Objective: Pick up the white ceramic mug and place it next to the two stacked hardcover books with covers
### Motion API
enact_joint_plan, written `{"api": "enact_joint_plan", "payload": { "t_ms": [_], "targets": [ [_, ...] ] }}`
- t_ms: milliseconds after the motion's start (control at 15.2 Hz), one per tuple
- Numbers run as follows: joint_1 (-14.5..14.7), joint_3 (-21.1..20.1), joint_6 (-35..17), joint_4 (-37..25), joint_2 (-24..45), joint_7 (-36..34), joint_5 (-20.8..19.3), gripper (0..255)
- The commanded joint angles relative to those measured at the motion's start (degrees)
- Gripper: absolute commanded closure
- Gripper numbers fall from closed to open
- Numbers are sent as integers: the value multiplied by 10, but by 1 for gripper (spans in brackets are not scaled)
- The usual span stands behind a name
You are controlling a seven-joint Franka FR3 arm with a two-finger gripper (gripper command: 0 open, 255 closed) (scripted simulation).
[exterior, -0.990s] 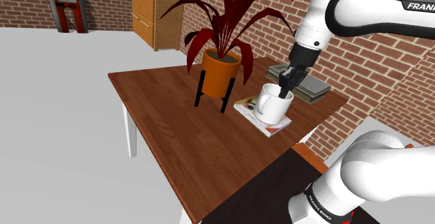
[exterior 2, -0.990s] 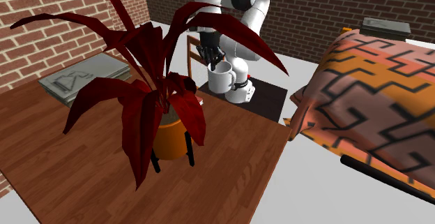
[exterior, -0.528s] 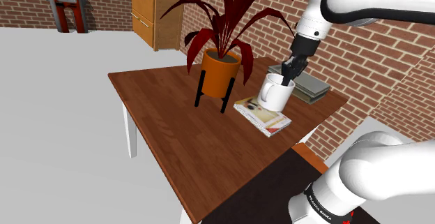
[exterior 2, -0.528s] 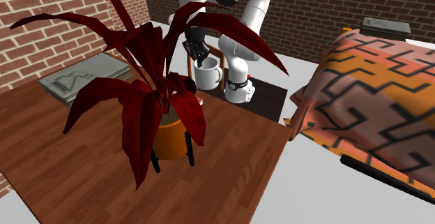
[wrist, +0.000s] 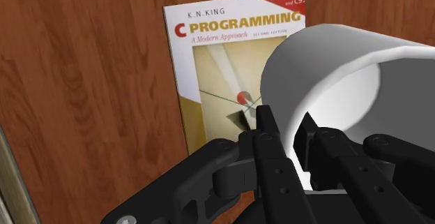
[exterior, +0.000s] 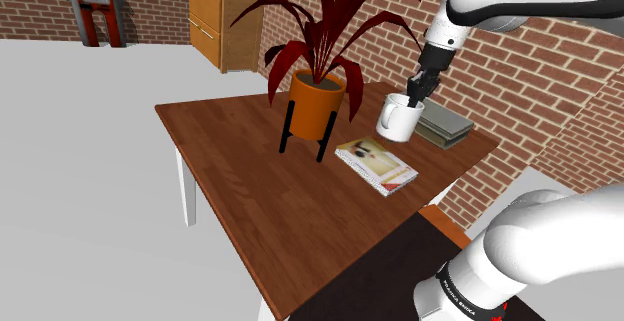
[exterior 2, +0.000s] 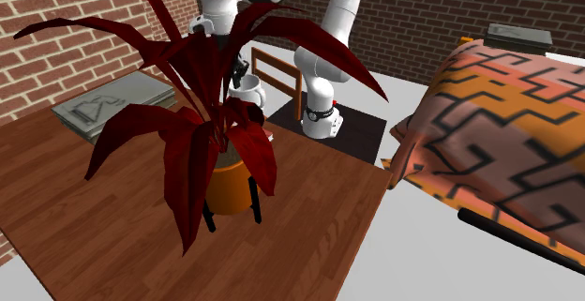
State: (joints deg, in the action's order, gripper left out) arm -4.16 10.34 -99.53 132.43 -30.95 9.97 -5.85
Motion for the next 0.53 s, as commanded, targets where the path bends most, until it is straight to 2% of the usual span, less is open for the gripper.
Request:
{"api": "enact_joint_plan", "payload": {
  "t_ms": [0, 462],
  "targets": [
    [-4, 20, -12, -33, 42, 24, -4, 255],
    [-17, 81, -23, -156, 174, 107, 5, 255]
  ]
}}
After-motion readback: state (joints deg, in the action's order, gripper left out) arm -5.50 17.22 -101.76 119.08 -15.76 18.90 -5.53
